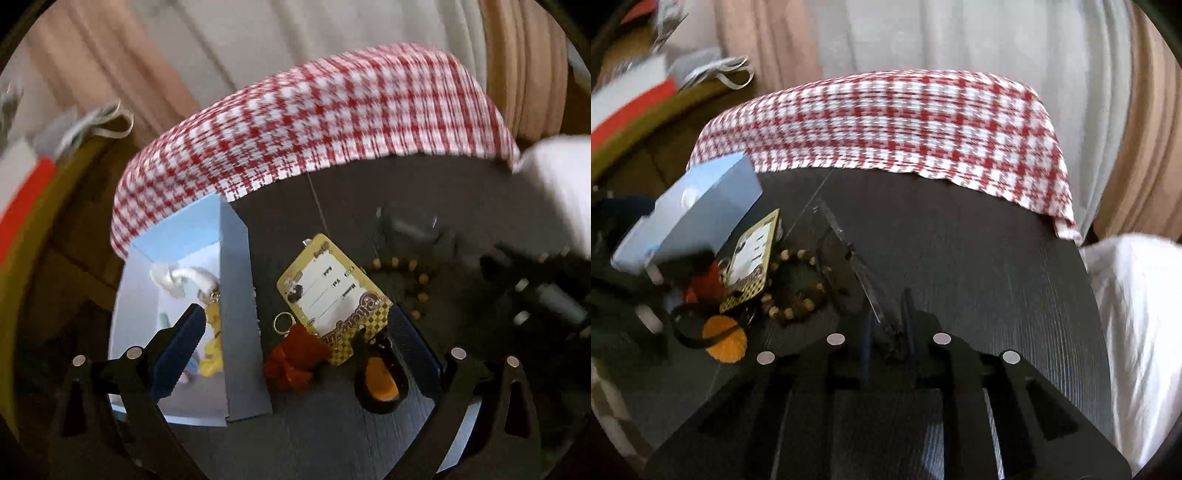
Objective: Organize jewelry
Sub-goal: 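Move both open tools back to the remaining items on the table, then grasp the yellow card tag with the left tool while the right tool grasps the glasses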
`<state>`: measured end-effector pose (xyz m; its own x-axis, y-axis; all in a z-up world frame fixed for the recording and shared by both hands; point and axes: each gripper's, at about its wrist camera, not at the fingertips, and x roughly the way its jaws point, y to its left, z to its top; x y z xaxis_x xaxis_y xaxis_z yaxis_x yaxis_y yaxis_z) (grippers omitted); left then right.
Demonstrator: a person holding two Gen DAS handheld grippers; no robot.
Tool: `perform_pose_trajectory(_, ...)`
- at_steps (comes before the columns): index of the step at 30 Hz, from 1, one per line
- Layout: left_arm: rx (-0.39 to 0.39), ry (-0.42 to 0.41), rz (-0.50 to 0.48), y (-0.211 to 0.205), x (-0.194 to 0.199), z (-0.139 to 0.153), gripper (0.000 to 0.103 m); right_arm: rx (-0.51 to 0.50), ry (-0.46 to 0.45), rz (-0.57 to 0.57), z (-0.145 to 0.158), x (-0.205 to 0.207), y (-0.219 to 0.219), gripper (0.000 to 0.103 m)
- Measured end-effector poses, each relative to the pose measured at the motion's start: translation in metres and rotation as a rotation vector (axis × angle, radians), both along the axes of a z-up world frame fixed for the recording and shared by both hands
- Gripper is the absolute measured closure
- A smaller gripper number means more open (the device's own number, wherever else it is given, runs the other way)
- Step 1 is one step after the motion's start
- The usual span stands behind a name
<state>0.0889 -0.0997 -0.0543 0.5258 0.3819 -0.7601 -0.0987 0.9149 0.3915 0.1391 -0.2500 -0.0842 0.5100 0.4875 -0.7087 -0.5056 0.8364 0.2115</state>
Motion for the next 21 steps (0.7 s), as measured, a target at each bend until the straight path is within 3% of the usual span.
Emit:
perform_pose_trajectory(4,0.051,0.023,0.005,-0.014,0.012,-0.015,0.004,0.034,0.020,-0.023,-0.001,0.003,-0.010,0.089)
perform_pose_trajectory(8,0.049,0.059,-0.006,-0.022,0.023,-0.031,0.004,0.050,0.030,-0.030,-0.001,0.003,-0.015,0.089)
perform_pose_trajectory(12,0.160,0.104,0.023,-0.027,0.033,-0.051,0.011,0.061,0.039,-0.039,-0.001,0.004,-0.016,0.089)
perform_pose_trajectory(14,0.175,0.097,0.041,-0.024,0.036,-0.054,0.014,0.055,0.035,-0.038,-0.001,0.003,-0.016,0.089)
perform_pose_trajectory(16,0.154,0.096,0.064,-0.020,0.037,-0.055,0.031,0.057,0.036,-0.040,-0.001,0.002,-0.016,0.089)
perform_pose_trajectory(21,0.104,0.103,0.087,-0.013,0.038,-0.058,0.060,0.057,0.033,-0.038,-0.001,0.002,-0.016,0.090)
